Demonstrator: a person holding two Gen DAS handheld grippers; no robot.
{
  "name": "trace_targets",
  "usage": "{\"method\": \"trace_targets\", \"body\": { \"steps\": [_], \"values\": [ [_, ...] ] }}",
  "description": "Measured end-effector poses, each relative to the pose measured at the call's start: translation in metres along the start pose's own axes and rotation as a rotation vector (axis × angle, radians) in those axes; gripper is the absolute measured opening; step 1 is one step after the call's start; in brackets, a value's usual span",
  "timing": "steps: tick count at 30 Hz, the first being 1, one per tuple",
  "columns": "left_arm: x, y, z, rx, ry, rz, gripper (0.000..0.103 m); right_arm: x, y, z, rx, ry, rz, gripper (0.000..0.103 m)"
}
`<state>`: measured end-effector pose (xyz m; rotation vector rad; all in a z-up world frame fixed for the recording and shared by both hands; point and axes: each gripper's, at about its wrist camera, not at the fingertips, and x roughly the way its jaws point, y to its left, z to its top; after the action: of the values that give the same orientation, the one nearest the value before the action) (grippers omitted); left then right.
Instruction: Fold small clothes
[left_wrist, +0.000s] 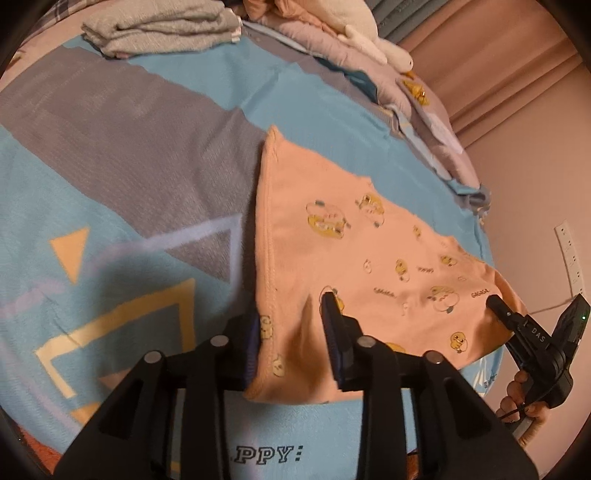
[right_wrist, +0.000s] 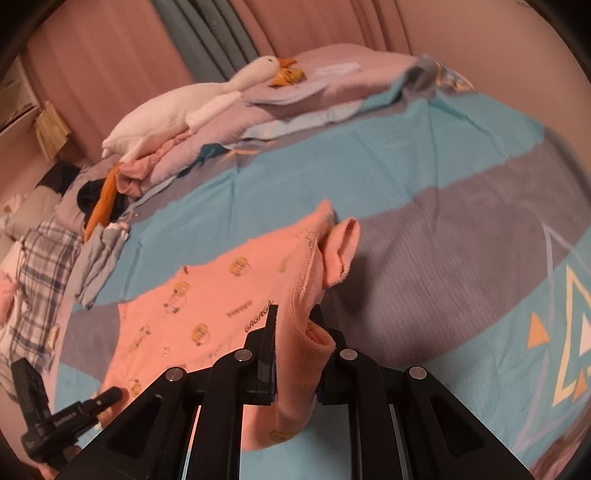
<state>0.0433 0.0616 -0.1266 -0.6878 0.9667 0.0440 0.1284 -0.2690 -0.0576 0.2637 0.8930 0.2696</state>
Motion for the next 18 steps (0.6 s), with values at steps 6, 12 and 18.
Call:
{"method": "trace_targets", "body": {
  "steps": [6, 12, 18],
  "values": [
    [-0.028, 0.008, 0.006, -0.009, -0.078, 0.007, 0.041, -0.002, 0.04, 0.007, -0.141, -0.045, 0.008, 0.015],
    [-0.04, 0.021, 0.01, -0.04, -0.115, 0.026, 0.041, 0.003, 0.08, 0.004, -0.272, -0.044, 0.071, 0.015],
    [-0.05, 0.033, 0.012, -0.066, -0.139, 0.046, 0.041, 0.012, 0.115, -0.01, -0.377, -0.002, 0.134, 0.015]
  ]
}}
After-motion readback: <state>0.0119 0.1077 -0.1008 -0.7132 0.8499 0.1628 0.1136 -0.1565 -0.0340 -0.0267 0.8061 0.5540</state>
